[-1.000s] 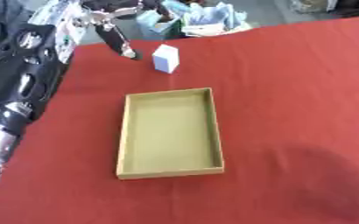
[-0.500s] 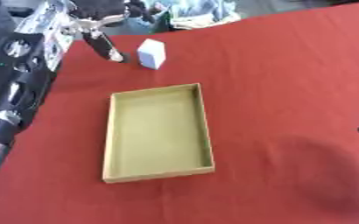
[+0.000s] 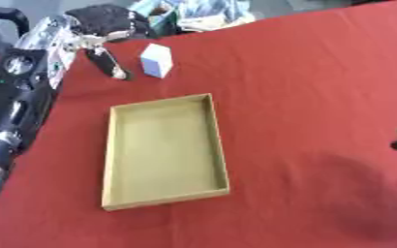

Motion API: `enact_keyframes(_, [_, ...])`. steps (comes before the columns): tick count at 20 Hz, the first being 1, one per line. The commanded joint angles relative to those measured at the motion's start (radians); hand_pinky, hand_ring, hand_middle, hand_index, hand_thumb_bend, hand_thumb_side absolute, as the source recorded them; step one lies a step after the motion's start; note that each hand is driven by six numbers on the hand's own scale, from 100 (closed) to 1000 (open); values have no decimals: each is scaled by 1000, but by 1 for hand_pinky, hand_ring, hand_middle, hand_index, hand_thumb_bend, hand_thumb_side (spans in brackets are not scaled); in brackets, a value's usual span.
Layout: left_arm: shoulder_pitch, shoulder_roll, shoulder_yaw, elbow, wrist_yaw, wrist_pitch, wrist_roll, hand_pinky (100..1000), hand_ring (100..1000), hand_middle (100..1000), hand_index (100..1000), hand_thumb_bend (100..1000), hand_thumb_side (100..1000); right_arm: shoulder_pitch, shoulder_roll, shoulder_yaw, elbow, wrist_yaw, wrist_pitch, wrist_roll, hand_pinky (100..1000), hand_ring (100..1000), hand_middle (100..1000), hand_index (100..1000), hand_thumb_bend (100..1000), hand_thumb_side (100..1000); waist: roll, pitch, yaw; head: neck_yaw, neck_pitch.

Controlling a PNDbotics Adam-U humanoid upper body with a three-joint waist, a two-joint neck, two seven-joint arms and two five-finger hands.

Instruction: Pick up objects on the table and place them in the box.

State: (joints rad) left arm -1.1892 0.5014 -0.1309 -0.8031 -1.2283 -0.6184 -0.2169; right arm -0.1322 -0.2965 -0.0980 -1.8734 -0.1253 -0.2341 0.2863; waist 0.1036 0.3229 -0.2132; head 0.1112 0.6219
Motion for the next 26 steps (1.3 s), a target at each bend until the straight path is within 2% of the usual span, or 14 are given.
enact_keyframes(1, [-30,12,23,7,-10,11,16,800,772,713,859,557,100,-10,-22,1,-8,-6,-4,6,730,656,678,902,100,743,-9,-16,-2,0,-14])
enact_keyframes(8, [-37,2,43,37,-30,41,54,797,769,707,853,529,100,-18,-22,6,-8,-8,-4,14,730,656,678,902,100,744,-8,-5,-18,8,-25])
enact_keyframes(19, [-52,17,69,61,-72,71,89,799,770,707,849,518,100,-34,-22,11,-9,-15,-9,25,730,656,677,902,100,746,3,22,-68,18,-43])
enact_keyframes(26, [-54,22,71,82,-93,87,38,798,763,708,837,481,101,-37,-22,10,-9,-16,-11,26,730,656,677,902,100,747,7,29,-85,20,-44])
